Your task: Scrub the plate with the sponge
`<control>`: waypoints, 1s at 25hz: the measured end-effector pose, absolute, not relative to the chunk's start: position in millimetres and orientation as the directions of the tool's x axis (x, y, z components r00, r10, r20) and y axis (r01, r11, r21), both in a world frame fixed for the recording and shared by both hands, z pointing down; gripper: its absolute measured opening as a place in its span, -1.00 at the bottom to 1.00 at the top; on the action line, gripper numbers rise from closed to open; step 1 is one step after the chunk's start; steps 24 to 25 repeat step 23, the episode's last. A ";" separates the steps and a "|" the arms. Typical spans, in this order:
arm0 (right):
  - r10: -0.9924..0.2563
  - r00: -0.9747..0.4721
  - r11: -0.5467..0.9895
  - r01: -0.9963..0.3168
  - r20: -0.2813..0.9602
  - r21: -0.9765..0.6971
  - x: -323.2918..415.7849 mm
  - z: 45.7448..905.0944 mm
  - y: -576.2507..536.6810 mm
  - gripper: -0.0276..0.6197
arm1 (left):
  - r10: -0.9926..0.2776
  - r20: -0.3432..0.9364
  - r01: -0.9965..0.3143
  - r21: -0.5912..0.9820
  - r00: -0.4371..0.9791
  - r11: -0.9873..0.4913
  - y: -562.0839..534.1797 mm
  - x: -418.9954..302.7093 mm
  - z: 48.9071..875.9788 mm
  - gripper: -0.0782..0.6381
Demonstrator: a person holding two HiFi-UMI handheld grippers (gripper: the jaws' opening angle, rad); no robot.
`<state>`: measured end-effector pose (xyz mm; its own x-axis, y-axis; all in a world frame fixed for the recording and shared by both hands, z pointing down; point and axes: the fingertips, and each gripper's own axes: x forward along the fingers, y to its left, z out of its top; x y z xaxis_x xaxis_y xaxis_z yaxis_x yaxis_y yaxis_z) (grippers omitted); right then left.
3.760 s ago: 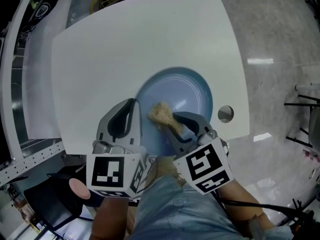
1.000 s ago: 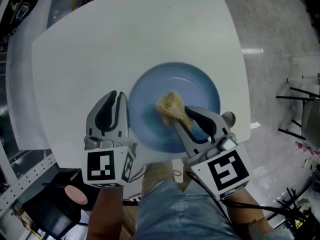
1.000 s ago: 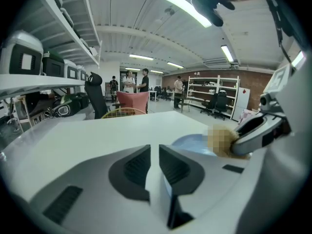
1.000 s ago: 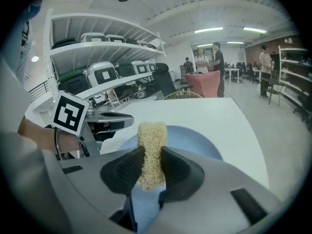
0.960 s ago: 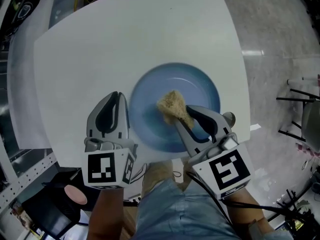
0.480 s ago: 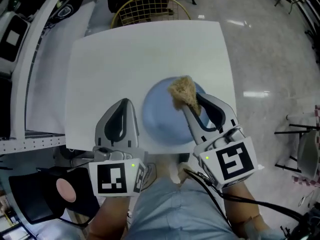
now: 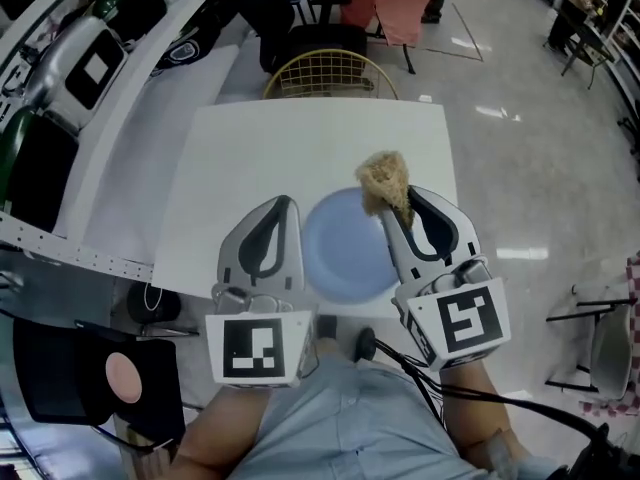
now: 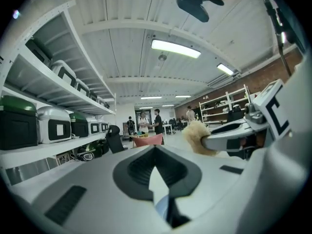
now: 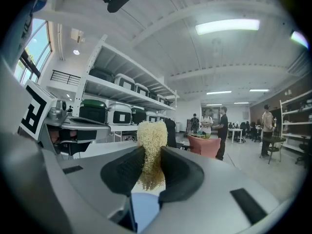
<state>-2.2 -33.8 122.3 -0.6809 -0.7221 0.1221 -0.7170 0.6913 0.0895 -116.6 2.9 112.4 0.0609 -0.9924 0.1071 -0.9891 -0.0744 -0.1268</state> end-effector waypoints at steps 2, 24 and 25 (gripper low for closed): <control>-0.718 -0.689 0.696 -0.712 0.099 0.092 -1.6 114.6 -32.3 -0.59 | -0.994 0.093 -0.989 -0.133 0.055 -0.067 4.6 -114.8 105.4 -0.74; -0.700 -0.710 0.714 -0.695 0.079 0.081 2.3 109.8 -25.1 -0.58 | -0.994 0.092 -0.986 -0.154 0.054 -0.067 13.0 -101.3 99.6 -0.74; -0.700 -0.710 0.714 -0.695 0.079 0.081 2.3 109.8 -25.1 -0.58 | -0.994 0.092 -0.986 -0.154 0.054 -0.067 13.0 -101.3 99.6 -0.74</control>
